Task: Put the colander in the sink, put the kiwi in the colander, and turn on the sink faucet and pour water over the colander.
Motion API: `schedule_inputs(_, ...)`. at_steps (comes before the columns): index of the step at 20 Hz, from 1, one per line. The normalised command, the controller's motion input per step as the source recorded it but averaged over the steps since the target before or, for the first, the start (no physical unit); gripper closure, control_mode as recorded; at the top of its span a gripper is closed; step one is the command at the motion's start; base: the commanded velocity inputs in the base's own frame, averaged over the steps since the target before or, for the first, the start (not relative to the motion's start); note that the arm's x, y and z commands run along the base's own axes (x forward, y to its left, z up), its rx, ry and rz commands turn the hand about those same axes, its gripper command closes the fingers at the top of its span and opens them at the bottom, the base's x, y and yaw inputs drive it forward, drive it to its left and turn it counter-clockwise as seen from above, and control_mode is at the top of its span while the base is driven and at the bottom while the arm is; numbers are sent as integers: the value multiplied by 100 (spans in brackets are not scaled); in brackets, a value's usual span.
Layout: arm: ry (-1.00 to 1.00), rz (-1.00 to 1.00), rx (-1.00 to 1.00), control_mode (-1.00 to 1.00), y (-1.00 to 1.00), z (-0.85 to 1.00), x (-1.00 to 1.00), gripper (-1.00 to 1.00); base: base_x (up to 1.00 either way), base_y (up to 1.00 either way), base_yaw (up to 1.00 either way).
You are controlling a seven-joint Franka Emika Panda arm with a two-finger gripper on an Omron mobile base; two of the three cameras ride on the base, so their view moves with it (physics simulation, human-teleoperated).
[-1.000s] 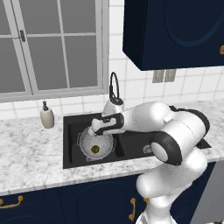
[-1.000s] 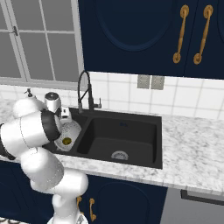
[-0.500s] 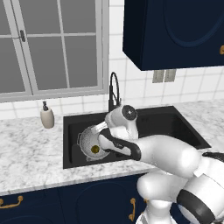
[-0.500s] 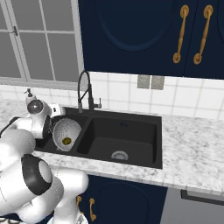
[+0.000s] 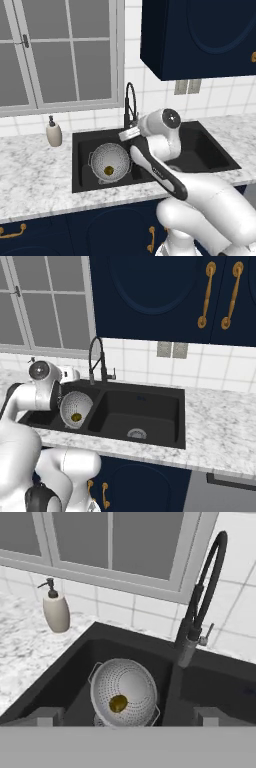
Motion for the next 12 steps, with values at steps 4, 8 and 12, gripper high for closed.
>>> schedule_inputs(4, 25, -39, 4, -100, -62, 61, -37, -100, 0, 0, 0)
schedule_inputs(8, 5, -42, 25, -100, -79, 24, -50, -100, 0, 0, 0)
schedule_inputs(12, 0, -35, 35, -100, -88, 10, -24, -100, 0, 0, 0)
